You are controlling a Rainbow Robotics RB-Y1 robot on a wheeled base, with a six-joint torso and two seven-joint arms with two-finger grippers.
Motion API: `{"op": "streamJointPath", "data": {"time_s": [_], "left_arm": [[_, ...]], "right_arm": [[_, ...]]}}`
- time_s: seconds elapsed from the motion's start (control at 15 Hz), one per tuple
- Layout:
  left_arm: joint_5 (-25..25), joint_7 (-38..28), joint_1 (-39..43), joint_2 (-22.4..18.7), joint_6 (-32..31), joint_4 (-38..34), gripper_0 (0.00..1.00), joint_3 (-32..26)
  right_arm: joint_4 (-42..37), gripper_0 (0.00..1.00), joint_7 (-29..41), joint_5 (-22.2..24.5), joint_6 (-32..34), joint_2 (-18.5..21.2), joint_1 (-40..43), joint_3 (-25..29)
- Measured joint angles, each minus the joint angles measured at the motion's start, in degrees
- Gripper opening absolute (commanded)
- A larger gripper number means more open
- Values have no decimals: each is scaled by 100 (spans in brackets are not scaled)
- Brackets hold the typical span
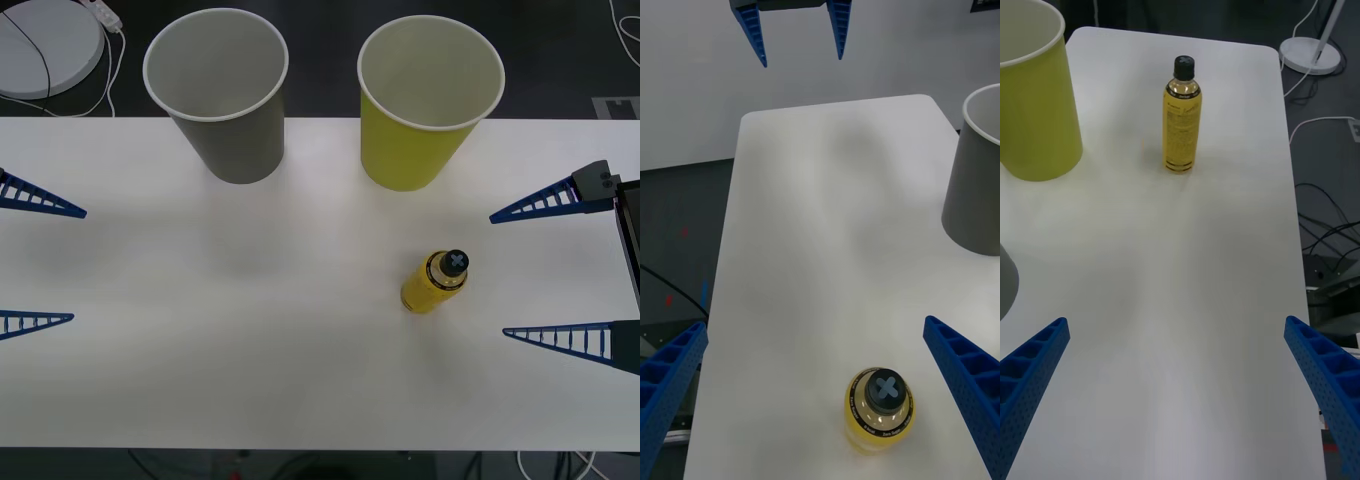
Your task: Put the can into the green bin and the plastic bottle into the gray bin
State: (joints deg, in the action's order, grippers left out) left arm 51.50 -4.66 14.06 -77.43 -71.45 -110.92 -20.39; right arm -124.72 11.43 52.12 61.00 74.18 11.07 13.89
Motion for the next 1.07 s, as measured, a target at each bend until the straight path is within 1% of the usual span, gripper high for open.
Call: {"op": "streamJointPath", "data": {"time_s": [0.33, 0.47, 0.67, 0.87, 1.07], "left_arm": [[0, 0, 0, 0, 0, 0, 100, 0], [0, 0, 0, -1, 0, 0, 100, 0], [0, 0, 0, 0, 0, 0, 100, 0], [0, 0, 0, 0, 0, 0, 100, 0], [0, 0, 0, 0, 0, 0, 100, 0]], "right_arm": [[0, 100, 0, 0, 0, 0, 0, 0], [-83, 100, 27, -123, -21, -235, 158, -103], [-208, 100, 57, -212, -155, -322, 251, -62], [-291, 100, 29, -35, -202, -413, 428, 66], [-315, 100, -104, 41, -495, -448, 826, 185]]}}
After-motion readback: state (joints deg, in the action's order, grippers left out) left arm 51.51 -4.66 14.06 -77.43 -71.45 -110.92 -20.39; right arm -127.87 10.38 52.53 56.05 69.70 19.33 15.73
